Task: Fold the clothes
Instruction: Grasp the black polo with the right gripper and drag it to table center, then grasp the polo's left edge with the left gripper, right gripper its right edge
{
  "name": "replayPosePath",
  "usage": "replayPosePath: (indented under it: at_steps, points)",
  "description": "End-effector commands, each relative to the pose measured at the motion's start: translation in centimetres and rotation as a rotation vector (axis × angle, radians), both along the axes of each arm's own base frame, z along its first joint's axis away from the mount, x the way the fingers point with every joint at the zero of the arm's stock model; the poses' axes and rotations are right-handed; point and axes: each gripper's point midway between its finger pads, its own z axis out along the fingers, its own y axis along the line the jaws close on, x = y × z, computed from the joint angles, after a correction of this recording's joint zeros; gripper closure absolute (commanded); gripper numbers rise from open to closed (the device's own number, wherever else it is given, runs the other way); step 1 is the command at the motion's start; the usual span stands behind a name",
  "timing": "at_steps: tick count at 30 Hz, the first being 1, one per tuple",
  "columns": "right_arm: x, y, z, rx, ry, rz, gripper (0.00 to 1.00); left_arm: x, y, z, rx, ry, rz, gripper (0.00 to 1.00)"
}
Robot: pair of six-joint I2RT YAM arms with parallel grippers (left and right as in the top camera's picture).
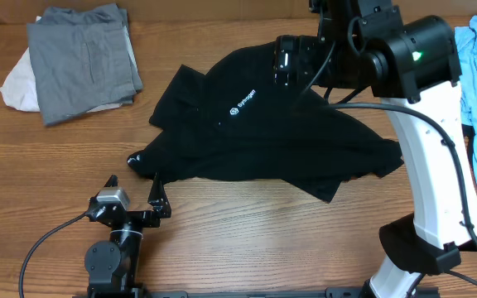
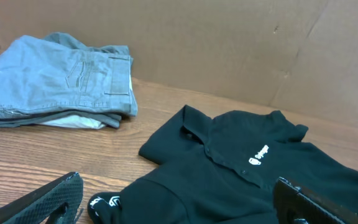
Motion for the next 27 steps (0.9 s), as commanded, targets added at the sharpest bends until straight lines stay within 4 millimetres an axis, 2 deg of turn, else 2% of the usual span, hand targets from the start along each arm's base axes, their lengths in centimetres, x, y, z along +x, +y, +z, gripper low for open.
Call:
replayPosePath:
  at_steps: [1,5,7,8,9,10,12,17,19,21,23,27]
  points:
    - [0.0,0.0,-0.2,0.016,0.021,-0.024,0.0,0.0,0.4,0.0,-0.009,-0.005,0.021,0.0]
    - [-0.5,-0.5,-0.1,0.012,0.032,-0.034,0.0,0.0,-0.3,0.3,-0.016,-0.016,-0.021,0.0]
    - [-1.0,-1.6,0.0,0.006,0.047,-0.054,0.0,0.0,-0.9,1.7,-0.049,-0.069,-0.056,0.0]
    - [-1.3,-2.9,0.5,0.008,0.044,-0.081,0.0,-0.5,-3.2,4.2,-0.055,-0.168,-0.19,0.0]
    - [-1.4,-3.5,1.1,0.014,0.031,-0.097,0.0,-1.1,-4.6,5.8,-0.045,-0.226,-0.275,0.0]
    - [-1.6,-4.2,1.7,0.027,0.019,-0.125,0.0,-1.8,-5.6,7.2,-0.041,-0.27,-0.341,0.0]
    - [-2.0,-5.6,2.9,0.057,-0.002,-0.184,0.0,-2.5,-6.1,8.8,-0.057,-0.281,-0.377,0.0]
    - [-4.4,-9.8,7.0,0.096,-0.125,-0.277,0.0,-3.4,-4.1,12.9,-0.031,-0.165,-0.241,0.0]
    - [-5.8,-10.9,8.5,0.106,-0.174,-0.297,0.0,-3.5,-3.7,15.4,0.018,-0.147,-0.22,0.0]
    - [-7.8,-11.5,10.1,0.127,-0.227,-0.306,0.0,-2.8,-3.9,18.2,0.035,-0.068,-0.234,0.0]
    - [-9.4,-11.6,11.4,0.149,-0.267,-0.301,0.0,-1.6,-4.2,18.6,0.035,0.088,-0.257,0.0]
    - [-11.9,-11.9,13.0,0.167,-0.333,-0.293,0.0,-0.2,-5.1,17.7,0.048,0.393,-0.34,0.0]
